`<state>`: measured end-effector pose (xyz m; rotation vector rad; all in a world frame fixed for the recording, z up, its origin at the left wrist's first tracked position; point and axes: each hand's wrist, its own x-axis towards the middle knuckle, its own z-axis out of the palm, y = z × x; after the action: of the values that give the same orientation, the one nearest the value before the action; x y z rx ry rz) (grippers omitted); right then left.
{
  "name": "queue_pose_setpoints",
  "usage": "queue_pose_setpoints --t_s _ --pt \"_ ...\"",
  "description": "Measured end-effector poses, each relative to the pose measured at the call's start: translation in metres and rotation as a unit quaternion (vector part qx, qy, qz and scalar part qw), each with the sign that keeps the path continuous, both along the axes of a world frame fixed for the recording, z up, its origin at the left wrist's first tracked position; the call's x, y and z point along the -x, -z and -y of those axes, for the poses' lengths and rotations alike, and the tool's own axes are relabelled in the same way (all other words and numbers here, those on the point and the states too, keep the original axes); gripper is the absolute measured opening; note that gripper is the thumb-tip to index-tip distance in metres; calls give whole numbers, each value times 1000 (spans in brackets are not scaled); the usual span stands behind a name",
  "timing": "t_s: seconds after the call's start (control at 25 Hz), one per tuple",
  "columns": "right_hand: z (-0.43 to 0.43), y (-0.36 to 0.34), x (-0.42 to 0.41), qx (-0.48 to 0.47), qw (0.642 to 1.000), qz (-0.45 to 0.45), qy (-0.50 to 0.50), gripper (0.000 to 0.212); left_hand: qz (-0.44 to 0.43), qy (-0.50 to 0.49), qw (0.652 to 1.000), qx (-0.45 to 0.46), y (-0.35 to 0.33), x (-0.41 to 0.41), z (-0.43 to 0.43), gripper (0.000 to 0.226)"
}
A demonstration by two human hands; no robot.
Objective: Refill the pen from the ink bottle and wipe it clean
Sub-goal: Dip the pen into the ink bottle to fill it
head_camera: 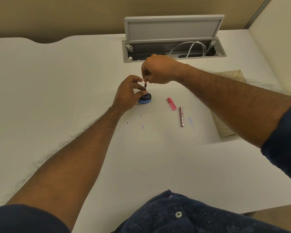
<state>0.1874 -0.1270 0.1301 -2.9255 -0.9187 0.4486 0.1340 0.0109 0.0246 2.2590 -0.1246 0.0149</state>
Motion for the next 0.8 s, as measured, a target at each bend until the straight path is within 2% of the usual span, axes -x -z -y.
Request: queue_pose_setpoints --t_s 0.32,0.52,0.8 --pt "0 2 2 40 998 47 -14 31 -9 -5 1000 -2 1 0 1 18" --pt "-1 -2 3 40 998 41 -10 37 -11 -9 1000 -4 2 -2 1 18" --pt "3 -6 0 13 999 21 -27 21 1 -4 1000 -10 2 -1 1 16"
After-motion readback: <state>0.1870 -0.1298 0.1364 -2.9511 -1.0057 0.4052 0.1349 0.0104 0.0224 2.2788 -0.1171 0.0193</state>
